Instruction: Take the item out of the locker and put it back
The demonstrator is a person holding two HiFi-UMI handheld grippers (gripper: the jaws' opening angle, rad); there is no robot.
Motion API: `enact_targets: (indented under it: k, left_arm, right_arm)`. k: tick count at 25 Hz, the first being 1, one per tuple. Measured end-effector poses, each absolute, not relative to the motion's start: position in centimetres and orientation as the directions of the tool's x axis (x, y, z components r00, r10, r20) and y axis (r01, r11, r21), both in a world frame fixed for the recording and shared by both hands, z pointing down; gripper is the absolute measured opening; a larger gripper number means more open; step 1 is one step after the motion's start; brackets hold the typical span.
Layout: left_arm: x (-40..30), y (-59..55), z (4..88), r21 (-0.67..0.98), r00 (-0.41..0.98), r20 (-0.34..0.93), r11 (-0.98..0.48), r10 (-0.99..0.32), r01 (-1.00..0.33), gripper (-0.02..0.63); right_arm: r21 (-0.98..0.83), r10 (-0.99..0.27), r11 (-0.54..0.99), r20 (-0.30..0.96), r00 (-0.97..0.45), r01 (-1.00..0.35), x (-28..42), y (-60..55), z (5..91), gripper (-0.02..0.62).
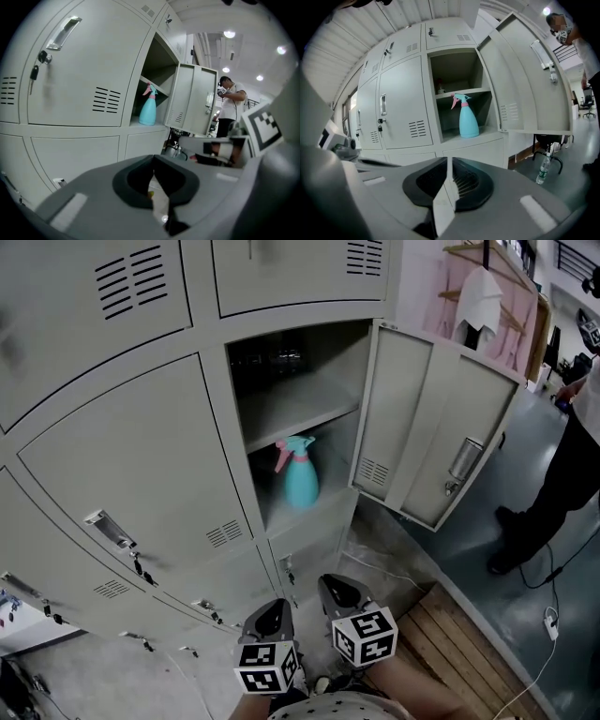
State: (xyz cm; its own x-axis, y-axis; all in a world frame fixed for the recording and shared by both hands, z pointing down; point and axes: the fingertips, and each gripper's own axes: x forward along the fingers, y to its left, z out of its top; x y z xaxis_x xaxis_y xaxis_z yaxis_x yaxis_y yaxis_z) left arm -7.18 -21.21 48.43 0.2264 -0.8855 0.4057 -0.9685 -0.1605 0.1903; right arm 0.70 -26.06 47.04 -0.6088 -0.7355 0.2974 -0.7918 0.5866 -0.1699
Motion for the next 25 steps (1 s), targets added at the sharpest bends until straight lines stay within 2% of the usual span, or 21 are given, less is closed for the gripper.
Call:
enact_targets:
  k: [1, 3, 6, 7, 13, 18, 25]
  left_arm:
    - [-7.4, -21.6, 48.5, 0.192, 0.227, 0.406, -0.161, -0.885, -0.968, 0.008]
    - [-7.8, -22.3, 48.4, 0.198, 0.232, 0.406, -0.163, -0.884, -0.967, 0.008]
    - [-8.3, -23.1, 48.4, 0.203, 0.239, 0.407, -0.168, -0.882, -0.965, 0.008]
    - [-8.5, -23.3, 48.4, 0.203, 0.239, 0.408, -0.168, -0.881, -0.965, 0.008]
    - [-9.2, -24.1, 48.5, 0.216, 0.250, 0.414, -0.172, -0.875, -0.961, 0.008]
    - [-9.6, -24.5, 48.6, 0.215, 0.252, 0.420, -0.174, -0.872, -0.961, 0.007]
    - [-9.9, -24.4, 48.8, 0.221, 0.255, 0.426, -0.173, -0.868, -0.960, 0.007]
  right_arm:
    - [-0.172, -0.734, 0.594, 0.285, -0.617, -0.786, 0.3, -27.7, 46.7, 0.066]
    - [-0.170, -0.735, 0.605, 0.255, -0.628, -0.778, -0.7, -31.2, 45.8, 0.143]
    - [-0.119, -0.761, 0.607, 0.196, -0.618, -0.786, -2.2, -36.5, 43.8, 0.316]
    - [-0.096, -0.769, 0.606, 0.180, -0.613, -0.789, -2.8, -38.1, 43.1, 0.338]
    - [-0.022, -0.819, 0.546, 0.199, -0.539, -0.837, -4.6, -45.7, 41.4, 0.393]
    - [-0.015, -0.819, 0.529, 0.252, -0.516, -0.848, -5.6, -48.4, 43.3, 0.396]
    - [-0.011, -0.842, 0.505, 0.217, -0.495, -0.863, -5.5, -48.6, 43.5, 0.388]
